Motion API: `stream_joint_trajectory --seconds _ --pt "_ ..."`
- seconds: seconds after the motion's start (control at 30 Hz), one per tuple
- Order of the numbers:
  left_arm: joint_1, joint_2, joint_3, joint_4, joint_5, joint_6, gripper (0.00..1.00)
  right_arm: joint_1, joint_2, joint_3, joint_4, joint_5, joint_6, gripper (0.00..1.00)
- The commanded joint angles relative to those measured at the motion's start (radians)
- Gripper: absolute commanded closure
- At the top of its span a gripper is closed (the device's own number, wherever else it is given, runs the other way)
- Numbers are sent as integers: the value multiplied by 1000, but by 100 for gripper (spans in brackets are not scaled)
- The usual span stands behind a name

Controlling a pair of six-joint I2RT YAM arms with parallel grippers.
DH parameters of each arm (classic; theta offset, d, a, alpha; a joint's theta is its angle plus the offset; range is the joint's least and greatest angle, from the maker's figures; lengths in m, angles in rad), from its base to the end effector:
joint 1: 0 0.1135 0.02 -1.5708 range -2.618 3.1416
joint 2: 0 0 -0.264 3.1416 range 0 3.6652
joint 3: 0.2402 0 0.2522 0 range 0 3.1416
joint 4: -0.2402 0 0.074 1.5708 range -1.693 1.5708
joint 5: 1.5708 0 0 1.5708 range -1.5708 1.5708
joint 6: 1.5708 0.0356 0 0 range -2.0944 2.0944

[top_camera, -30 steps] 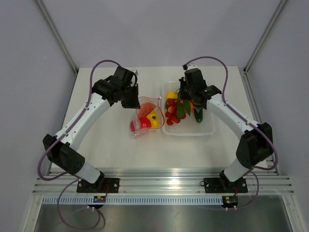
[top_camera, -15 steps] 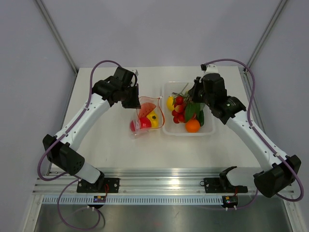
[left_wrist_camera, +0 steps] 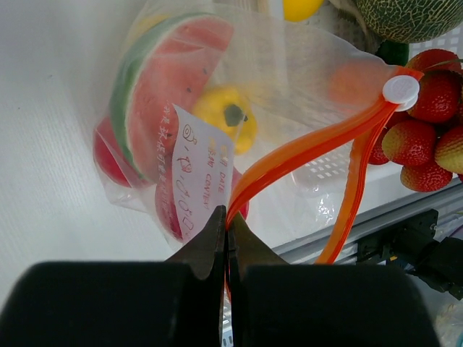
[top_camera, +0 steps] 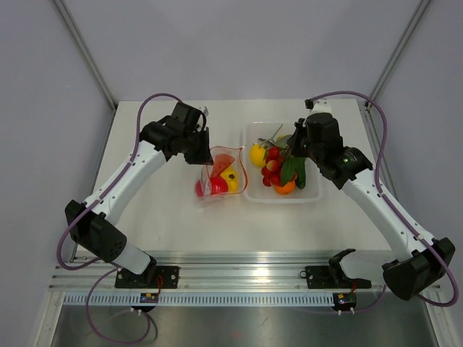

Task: Place the food in the zip-top bag and seal the zipper
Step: Pick up the fake fruit from the bin, then place the fake fruit in the zipper food storage bag.

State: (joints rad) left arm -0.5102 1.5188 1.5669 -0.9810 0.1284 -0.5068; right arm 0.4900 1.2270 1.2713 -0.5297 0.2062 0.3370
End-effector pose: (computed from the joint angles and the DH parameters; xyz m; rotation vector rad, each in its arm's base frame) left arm 0.2711 -0.1569 0.3610 0.0594 2.5884 -0.5615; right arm 0.2411 0.1203 0.3821 -0.0292 2.0585 0.3033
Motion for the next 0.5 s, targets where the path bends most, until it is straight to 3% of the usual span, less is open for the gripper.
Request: stream_joint_trajectory --seconds 0.0,0.47 --pt "1 -54 -18 64 51 -12 100 9 -1 26 -7 50 14 100" --pt "-1 -34 -27 96 89 -30 100 7 -17 112 -6 1 23 100"
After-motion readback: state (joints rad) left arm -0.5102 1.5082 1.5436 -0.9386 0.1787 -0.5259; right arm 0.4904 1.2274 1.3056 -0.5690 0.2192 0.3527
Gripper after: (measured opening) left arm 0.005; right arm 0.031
